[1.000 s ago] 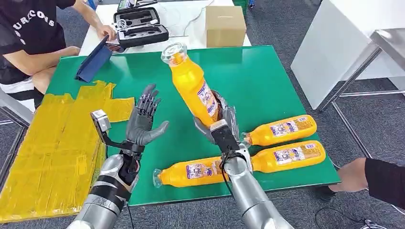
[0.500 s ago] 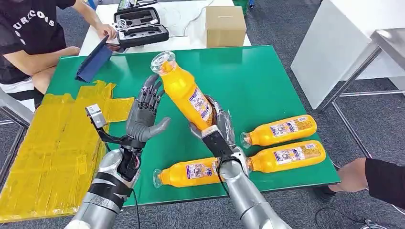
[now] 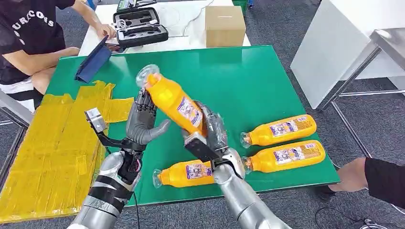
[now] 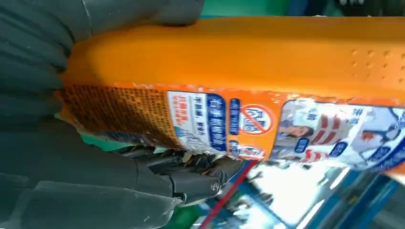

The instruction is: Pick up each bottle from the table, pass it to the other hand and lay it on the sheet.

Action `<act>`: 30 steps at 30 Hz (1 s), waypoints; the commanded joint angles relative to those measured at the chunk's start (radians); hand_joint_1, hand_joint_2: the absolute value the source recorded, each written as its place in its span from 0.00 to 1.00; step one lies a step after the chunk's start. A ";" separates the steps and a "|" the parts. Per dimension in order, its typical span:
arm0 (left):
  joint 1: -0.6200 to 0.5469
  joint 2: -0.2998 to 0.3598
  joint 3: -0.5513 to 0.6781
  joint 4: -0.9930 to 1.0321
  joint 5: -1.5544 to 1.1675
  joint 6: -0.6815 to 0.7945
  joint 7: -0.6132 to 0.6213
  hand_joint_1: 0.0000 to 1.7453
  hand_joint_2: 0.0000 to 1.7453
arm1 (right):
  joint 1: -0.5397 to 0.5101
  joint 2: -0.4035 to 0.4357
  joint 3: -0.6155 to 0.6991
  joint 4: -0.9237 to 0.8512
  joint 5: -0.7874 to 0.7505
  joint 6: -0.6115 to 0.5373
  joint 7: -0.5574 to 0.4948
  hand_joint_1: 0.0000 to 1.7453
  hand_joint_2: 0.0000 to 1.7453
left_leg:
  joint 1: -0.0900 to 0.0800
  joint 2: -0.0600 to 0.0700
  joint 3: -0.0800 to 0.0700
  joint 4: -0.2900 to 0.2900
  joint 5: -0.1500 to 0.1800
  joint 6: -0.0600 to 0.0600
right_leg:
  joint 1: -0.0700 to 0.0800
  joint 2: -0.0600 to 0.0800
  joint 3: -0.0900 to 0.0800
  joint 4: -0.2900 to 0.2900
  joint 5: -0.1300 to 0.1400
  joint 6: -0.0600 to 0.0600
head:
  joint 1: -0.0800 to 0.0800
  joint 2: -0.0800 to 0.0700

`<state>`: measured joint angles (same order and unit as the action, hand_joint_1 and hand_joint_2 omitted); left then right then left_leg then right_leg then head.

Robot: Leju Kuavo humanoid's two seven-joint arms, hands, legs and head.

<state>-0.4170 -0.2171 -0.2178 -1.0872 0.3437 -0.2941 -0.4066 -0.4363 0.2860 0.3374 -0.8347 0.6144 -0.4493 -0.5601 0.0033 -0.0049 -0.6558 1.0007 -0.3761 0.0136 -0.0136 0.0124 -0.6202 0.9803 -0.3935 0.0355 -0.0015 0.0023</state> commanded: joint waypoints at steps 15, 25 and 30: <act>-0.121 0.039 0.015 0.234 0.031 -0.057 -0.001 0.00 1.00 | -0.049 0.016 0.390 0.137 0.278 -0.111 0.083 1.00 1.00 | 0.001 0.000 0.008 0.001 -0.004 -0.002 | 0.002 -0.002 0.008 0.001 -0.004 -0.003 | 0.000 0.000; -0.119 0.030 0.087 0.203 -0.006 0.029 -0.015 1.00 1.00 | -0.049 -0.001 0.409 0.139 0.268 -0.153 0.100 1.00 1.00 | 0.001 -0.001 0.005 0.001 -0.002 -0.001 | 0.001 -0.002 0.006 0.000 -0.003 -0.002 | 0.000 0.000; -0.108 0.027 0.100 0.174 -0.022 0.056 -0.009 1.00 1.00 | -0.036 -0.011 0.383 0.095 0.222 -0.141 0.086 1.00 1.00 | 0.001 -0.001 0.002 0.000 0.000 -0.001 | 0.001 -0.002 0.002 0.000 -0.001 -0.001 | 0.000 0.000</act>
<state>-0.4415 -0.1801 -0.1594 -0.9632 0.3380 -0.2903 -0.4341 -0.4933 0.2934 0.6081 -0.7485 0.8591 -0.6089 -0.4261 0.0033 -0.0046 -0.6558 1.0007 -0.3757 0.0132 -0.0138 0.0126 -0.6205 0.9803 -0.3935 0.0354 -0.0015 0.0023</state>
